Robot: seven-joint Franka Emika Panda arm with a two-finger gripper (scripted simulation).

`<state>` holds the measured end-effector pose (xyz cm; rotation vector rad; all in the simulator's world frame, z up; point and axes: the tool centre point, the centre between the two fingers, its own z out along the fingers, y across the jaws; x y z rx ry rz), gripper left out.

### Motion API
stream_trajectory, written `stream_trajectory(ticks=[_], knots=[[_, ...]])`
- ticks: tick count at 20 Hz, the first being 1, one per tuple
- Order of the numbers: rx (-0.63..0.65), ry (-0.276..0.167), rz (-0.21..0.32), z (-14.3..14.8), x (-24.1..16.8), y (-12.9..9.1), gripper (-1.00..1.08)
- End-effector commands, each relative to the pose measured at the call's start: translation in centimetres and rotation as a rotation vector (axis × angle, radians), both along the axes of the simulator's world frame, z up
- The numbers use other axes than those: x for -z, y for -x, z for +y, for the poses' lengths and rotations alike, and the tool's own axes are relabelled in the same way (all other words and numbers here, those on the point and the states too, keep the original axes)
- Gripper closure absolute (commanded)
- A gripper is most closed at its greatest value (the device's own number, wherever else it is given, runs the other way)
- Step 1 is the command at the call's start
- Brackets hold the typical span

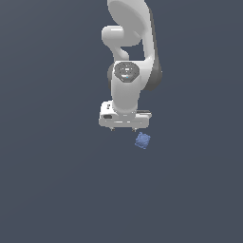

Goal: Pick up the object and move it to a goal position.

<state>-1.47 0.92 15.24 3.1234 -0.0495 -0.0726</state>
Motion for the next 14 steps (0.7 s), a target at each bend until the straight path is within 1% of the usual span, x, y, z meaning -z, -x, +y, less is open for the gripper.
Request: stream_trajectory(ticks=[1, 7, 14], knots=[[0.021, 0.0, -0.002, 0.5, 0.3, 0.0, -0.92], [0.1, -0.001, -0.011, 2.3, 1.3, 0.0, -0.92], [0.236, -0.002, -0.025, 5.2, 3.1, 0.1, -0.92]])
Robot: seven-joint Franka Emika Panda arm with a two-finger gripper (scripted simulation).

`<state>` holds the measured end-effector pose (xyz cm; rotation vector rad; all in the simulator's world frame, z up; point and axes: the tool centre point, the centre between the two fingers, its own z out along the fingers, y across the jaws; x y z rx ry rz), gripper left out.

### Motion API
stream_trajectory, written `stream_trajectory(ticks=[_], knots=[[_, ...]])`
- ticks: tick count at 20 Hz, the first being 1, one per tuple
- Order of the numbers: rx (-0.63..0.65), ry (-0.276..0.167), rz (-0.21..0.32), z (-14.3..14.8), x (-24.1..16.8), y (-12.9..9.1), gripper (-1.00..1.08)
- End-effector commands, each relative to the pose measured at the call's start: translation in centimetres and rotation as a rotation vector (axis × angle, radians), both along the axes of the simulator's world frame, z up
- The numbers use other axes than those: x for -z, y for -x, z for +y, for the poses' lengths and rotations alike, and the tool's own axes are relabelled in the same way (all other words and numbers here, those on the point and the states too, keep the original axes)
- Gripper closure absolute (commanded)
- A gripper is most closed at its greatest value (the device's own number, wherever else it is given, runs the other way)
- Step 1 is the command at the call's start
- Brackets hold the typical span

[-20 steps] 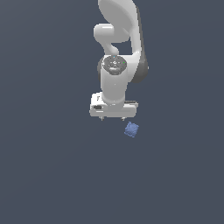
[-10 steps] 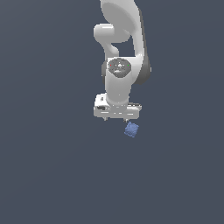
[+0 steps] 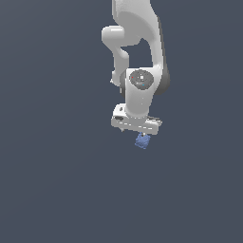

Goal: Pick up the object and move it to a goal position.

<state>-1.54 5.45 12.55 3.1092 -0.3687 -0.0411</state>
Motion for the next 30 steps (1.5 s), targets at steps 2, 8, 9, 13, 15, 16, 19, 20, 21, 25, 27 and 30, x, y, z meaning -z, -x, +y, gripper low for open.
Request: stream_trajectory(ticks=[2, 8, 9, 13, 15, 16, 19, 20, 21, 25, 27, 30], knots=[[0.072, -0.001, -0.007, 1.5, 0.9, 0.1, -0.92], [0.179, -0.002, -0.018, 3.8, 2.3, 0.4, -0.92], [0.193, -0.002, -0.019, 4.1, 2.4, 0.5, -0.92], [0.239, -0.003, -0.024, 5.0, 3.0, 0.6, -0.92], [0.256, -0.003, -0.026, 5.3, 3.2, 0.7, -0.92], [0.263, -0.003, -0.026, 5.5, 3.3, 0.7, -0.92], [0.277, -0.003, -0.028, 5.8, 3.5, 0.8, -0.92], [0.279, -0.003, -0.028, 5.8, 3.5, 0.8, -0.92], [0.281, -0.003, -0.028, 5.8, 3.5, 0.8, -0.92], [0.277, -0.003, -0.027, 5.8, 3.7, 0.8, -0.92], [0.278, -0.003, -0.027, 5.8, 4.1, 0.8, -0.92], [0.279, -0.003, -0.028, 5.8, 5.4, 0.9, -0.92]])
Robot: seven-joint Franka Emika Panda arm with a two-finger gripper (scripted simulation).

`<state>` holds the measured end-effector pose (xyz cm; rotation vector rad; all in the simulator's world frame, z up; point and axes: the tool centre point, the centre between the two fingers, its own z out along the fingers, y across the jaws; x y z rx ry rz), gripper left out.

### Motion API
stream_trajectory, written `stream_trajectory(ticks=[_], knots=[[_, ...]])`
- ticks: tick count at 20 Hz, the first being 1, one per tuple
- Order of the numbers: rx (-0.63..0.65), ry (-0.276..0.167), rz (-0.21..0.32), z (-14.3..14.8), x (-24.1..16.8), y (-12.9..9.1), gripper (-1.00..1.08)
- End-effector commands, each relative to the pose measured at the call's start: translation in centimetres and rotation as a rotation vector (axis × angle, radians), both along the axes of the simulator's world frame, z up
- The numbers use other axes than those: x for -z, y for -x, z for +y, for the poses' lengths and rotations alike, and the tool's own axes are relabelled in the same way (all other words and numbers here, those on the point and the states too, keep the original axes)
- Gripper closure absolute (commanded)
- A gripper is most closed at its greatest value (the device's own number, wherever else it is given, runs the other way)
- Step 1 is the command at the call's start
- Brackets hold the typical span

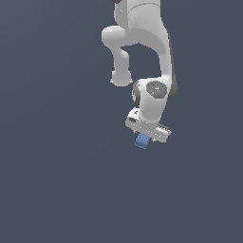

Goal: Pick up the object and move it to a goal position.

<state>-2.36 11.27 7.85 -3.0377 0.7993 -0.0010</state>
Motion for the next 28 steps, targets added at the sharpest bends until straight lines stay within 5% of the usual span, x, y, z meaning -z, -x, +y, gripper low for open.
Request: stream_trajectory(ticks=[1, 10, 11, 28], knots=[[0.001, 0.0, 0.001, 0.0, 1.2, 0.1, -0.92], [0.003, 0.0, 0.001, 0.0, 3.8, 0.0, -0.92], [0.003, 0.0, 0.001, 0.0, 3.8, 0.0, 1.08], [0.002, 0.0, 0.0, -0.2, 3.3, -0.9, 1.08]])
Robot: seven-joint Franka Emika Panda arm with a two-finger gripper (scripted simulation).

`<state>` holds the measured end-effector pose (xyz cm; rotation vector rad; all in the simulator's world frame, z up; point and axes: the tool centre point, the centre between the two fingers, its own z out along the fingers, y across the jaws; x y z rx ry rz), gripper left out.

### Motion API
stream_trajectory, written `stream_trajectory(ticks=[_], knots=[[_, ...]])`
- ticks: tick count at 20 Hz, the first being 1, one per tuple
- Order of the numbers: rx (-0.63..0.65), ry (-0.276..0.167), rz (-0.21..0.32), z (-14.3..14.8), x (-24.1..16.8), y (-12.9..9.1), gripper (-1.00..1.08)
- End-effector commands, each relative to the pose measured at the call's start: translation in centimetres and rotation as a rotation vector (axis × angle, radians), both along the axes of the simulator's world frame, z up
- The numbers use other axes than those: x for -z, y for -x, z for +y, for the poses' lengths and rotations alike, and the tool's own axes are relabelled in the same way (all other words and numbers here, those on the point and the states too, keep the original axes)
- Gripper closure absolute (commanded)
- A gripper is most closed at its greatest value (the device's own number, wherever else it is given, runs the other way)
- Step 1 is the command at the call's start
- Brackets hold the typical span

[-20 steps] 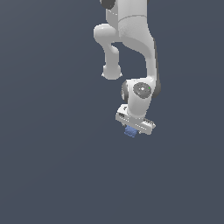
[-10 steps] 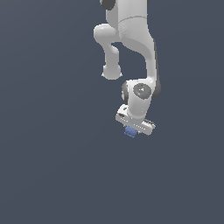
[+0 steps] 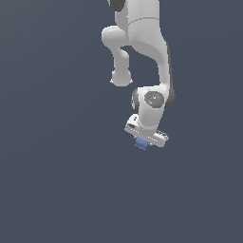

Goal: Pick up the object and move it to a goal position.

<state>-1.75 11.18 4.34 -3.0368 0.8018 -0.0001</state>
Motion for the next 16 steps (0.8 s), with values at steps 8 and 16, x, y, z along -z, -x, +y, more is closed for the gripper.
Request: stream_trajectory(ticks=[8, 16], knots=[[0.0, 0.0, 0.0, -1.1, -1.6, -3.5, 1.08], [0.0, 0.0, 0.0, -2.5, -3.5, -8.1, 1.08]])
